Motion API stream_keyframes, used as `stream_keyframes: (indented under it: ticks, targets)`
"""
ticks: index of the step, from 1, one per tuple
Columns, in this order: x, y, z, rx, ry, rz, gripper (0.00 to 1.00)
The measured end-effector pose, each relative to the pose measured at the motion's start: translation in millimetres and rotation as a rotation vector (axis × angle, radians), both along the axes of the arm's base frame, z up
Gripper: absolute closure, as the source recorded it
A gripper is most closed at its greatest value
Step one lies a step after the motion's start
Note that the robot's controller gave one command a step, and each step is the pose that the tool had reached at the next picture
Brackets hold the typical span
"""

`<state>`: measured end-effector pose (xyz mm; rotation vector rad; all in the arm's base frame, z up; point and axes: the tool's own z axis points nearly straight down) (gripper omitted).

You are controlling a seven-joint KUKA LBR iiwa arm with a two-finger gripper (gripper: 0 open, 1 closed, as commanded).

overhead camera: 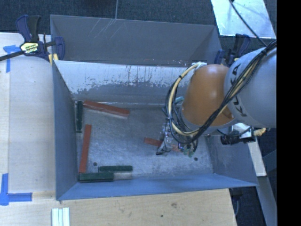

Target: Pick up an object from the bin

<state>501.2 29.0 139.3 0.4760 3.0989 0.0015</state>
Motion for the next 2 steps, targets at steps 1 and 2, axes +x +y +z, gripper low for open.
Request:
stream_keyframes:
  ticks: [1, 2]
  targets:
    - [1.3, -0.7, 12.5, 0.0, 0.001, 0.003, 1.0]
    - [2.7, -1.4, 27.4, 0.0, 0.001, 0.006, 1.0]
